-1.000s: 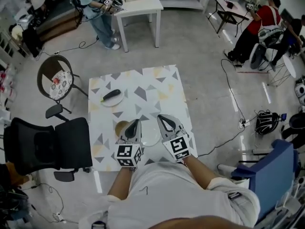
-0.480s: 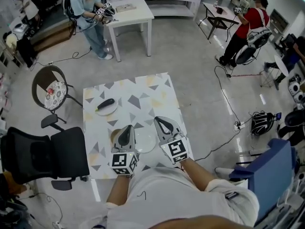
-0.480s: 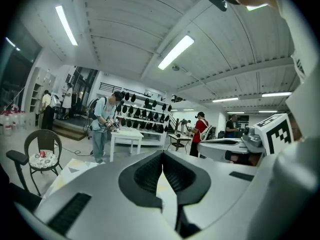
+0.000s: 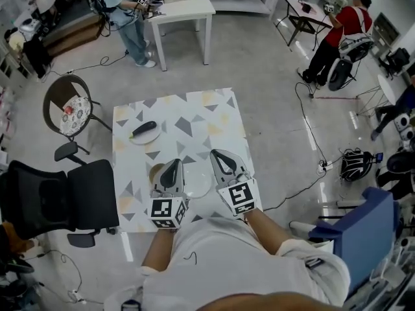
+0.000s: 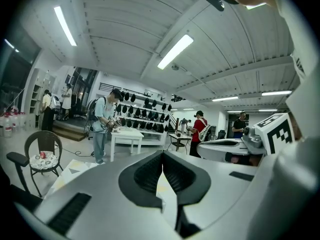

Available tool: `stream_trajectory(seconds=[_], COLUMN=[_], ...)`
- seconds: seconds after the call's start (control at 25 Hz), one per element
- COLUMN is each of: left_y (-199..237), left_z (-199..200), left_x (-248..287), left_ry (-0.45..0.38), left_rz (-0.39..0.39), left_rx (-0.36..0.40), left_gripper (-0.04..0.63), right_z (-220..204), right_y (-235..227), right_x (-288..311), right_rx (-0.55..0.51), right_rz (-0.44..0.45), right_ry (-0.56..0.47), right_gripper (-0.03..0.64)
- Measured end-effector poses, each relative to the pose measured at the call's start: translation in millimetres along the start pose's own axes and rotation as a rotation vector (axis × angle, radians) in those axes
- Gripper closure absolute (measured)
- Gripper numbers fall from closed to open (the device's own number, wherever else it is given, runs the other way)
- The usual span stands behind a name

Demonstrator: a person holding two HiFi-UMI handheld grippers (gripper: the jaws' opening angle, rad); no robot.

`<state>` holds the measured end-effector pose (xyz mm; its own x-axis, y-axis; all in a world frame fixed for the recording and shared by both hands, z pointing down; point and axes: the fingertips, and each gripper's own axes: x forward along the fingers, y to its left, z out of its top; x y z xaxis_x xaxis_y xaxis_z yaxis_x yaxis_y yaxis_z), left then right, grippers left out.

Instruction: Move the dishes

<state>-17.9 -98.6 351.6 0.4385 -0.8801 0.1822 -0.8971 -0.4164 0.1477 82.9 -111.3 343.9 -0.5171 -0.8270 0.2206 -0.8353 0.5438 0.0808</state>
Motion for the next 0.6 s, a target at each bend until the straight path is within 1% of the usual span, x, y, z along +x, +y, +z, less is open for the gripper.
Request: stream_trajectory(seconds=[0.28, 0.6], left_y=[2.2, 8.4], left_z=[-0.3, -1.1], left_x=[1.7, 2.3], left_ry=[-0.001, 0.003], left_rz=[0.002, 0.012], left_rx=[-0.001, 0.0], left_gripper=[0.575, 0.575], right_z=[1.5, 0.5], right_y=[-9.3, -13.8], right_x=[-2.6, -0.5], right_rx=[-0.004, -0.002], right_rz=[-0.032, -0.047], right_ry=[-0.002, -0.001], right_gripper=[0.62, 0.62])
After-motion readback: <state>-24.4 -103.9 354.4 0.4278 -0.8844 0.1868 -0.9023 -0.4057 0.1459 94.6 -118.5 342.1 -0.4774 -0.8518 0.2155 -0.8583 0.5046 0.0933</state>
